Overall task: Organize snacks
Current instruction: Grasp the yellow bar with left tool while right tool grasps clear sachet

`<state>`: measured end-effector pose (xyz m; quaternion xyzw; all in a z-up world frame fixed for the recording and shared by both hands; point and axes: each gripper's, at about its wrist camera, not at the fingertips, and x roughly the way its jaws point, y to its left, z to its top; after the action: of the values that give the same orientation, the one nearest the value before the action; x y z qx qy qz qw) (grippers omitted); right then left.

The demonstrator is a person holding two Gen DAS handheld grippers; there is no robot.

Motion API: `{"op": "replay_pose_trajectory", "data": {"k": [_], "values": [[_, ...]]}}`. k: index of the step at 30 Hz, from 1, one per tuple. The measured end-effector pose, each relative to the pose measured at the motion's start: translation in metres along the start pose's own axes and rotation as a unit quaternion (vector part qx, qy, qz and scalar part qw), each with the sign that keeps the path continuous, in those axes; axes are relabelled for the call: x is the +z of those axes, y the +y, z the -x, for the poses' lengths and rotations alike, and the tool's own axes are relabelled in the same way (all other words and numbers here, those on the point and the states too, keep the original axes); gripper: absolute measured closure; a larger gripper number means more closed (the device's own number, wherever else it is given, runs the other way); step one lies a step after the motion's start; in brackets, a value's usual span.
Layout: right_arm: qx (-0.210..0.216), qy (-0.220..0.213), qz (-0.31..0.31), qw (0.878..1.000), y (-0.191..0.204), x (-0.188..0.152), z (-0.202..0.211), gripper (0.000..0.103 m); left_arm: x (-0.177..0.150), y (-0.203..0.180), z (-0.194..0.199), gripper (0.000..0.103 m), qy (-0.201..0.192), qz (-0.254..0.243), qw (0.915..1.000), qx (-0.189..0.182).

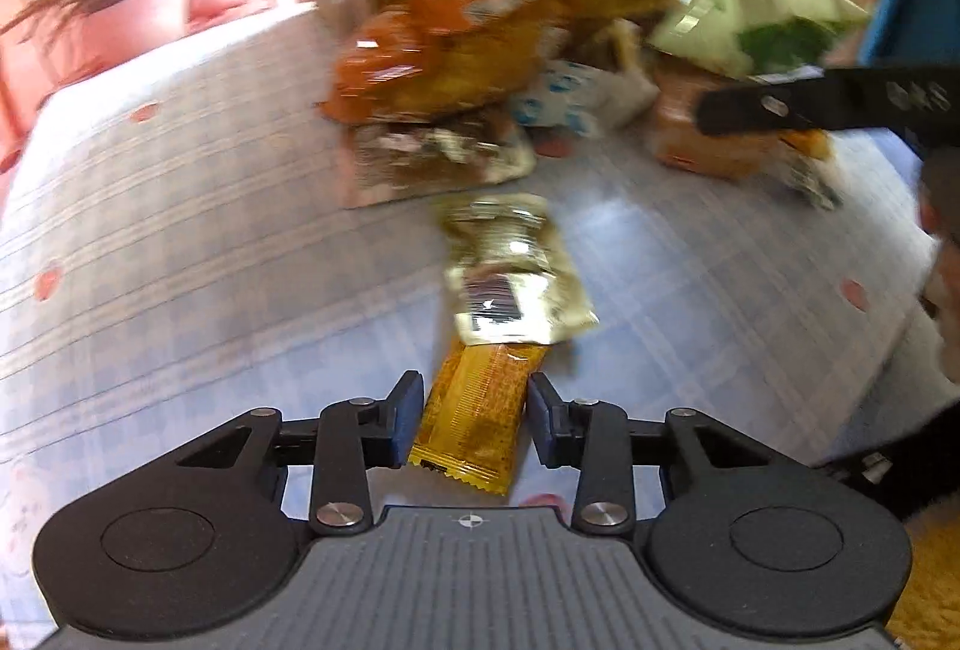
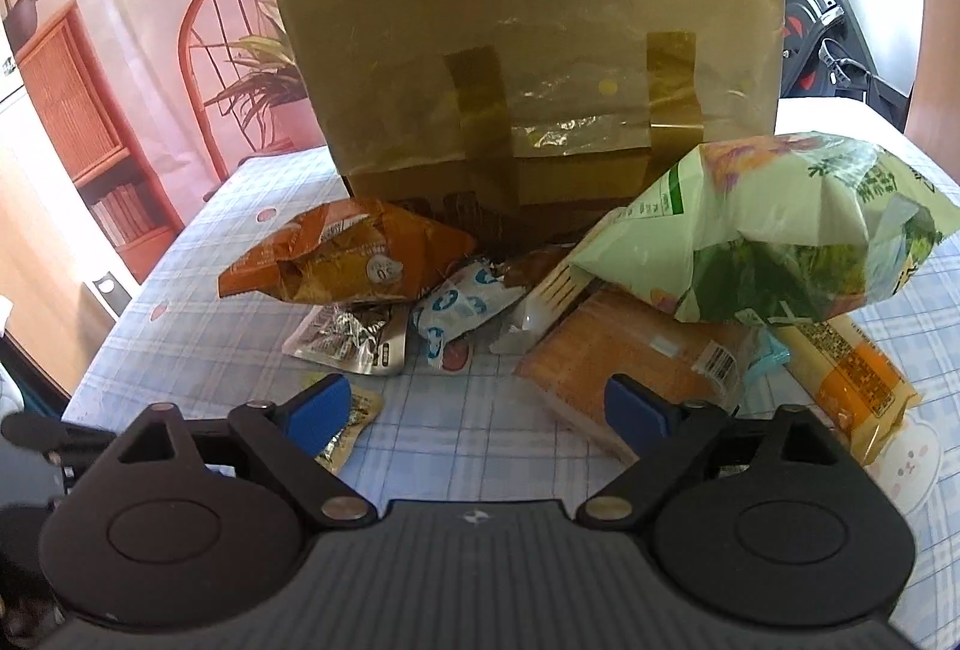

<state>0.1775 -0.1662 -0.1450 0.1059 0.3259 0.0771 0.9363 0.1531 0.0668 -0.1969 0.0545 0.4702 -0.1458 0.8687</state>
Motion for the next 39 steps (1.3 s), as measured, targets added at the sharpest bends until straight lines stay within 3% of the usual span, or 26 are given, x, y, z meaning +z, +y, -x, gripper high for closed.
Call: {"op": "replay_pose_trajectory", "data": {"k": [7, 12, 16, 22, 26, 39], "values": [[0.021, 0.031, 0.008, 0.999, 0.005, -0.006, -0.014, 0.013, 0.005, 0.025, 0.000, 0.065, -0.005, 0.068, 0.9975, 0.018], [0.056, 0.053, 0.059, 0.995, 0.026, -0.005, -0.030, 0.014, 0.009, 0.042, 0.000, 0.065, -0.010, 0.101, 0.9943, 0.031], [0.068, 0.075, 0.092, 0.991, 0.042, -0.004, -0.049, 0.014, 0.015, 0.053, -0.004, 0.065, -0.015, 0.124, 0.9919, 0.021], [0.090, 0.099, 0.135, 0.982, 0.061, -0.008, -0.073, 0.015, 0.019, 0.058, -0.009, 0.065, -0.024, 0.136, 0.9904, 0.009], [0.081, 0.111, 0.148, 0.979, 0.065, -0.010, -0.083, 0.015, 0.023, 0.064, -0.014, 0.065, -0.027, 0.145, 0.9891, -0.003], [0.086, 0.107, 0.209, 0.968, 0.083, -0.016, -0.085, 0.014, 0.026, 0.063, -0.016, 0.065, -0.031, 0.141, 0.9895, -0.005]]}}
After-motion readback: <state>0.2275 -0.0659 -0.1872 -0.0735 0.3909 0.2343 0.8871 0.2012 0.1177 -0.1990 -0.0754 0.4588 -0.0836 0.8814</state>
